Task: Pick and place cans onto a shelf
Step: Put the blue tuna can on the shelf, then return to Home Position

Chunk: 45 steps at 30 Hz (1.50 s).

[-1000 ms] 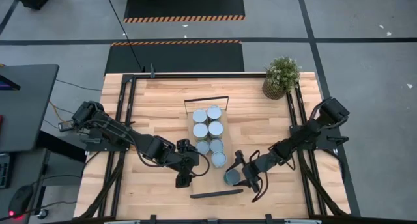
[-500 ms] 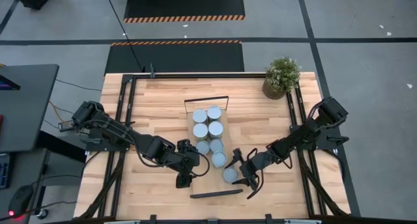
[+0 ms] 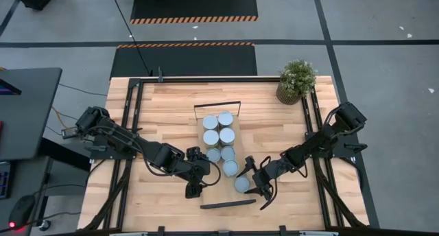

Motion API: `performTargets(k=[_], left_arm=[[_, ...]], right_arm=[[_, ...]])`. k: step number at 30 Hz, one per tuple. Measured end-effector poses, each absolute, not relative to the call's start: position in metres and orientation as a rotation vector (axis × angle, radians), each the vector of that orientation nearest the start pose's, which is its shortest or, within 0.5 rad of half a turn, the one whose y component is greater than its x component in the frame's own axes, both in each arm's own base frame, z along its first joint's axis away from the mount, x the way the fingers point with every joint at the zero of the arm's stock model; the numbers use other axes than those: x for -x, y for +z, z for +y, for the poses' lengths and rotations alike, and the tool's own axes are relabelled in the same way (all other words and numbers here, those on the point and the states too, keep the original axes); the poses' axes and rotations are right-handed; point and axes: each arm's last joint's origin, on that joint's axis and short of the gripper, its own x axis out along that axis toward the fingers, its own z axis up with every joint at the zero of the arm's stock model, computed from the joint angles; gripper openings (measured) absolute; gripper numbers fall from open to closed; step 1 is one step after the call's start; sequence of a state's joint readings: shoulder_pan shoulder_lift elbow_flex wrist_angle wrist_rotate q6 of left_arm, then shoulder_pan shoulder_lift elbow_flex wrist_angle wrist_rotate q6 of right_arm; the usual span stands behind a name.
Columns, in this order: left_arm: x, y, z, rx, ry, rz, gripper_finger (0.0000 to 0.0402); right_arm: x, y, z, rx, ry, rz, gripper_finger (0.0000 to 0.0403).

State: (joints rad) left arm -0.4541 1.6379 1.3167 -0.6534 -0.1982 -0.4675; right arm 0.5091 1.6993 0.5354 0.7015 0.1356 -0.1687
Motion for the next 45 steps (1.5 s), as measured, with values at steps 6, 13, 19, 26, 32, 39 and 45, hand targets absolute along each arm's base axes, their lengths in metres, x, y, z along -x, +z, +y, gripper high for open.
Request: performTargets(k=[6,13,19,26,32,39,45], left_arm=[[-0.311,0.267,-0.145,0.119,-0.014,0.951,0.0394],[-0.311,0.267,-0.145,0.120,-0.014,0.952,0.0394],[-0.309,0.267,-0.148,0.131,-0.014,0.952,0.0394],[-0.309,0.267,-0.149,0.131,-0.015,0.953,0.0394],[-0.309,0.267,-0.149,0.131,-0.016,0.953,0.0394],[-0.309,0.267,-0.149,0.130,-0.016,0.952,0.0394],[-0.310,0.267,-0.149,0.131,-0.016,0.946,0.0394]], right_arm=[[-0.257,0.121,0.139,0.327,0.408,0.407,0.0349],[-0.255,0.131,0.140,0.345,0.416,0.377,0.0349],[-0.250,0.139,0.138,0.362,0.415,0.402,0.0349],[-0.241,0.148,0.134,0.372,0.402,0.452,0.0349],[-0.232,0.156,0.134,0.400,0.390,0.491,0.0349],[-0.230,0.149,0.127,0.443,0.246,0.560,0.0349],[-0.241,0.142,0.132,0.407,0.248,0.497,0.0349]])
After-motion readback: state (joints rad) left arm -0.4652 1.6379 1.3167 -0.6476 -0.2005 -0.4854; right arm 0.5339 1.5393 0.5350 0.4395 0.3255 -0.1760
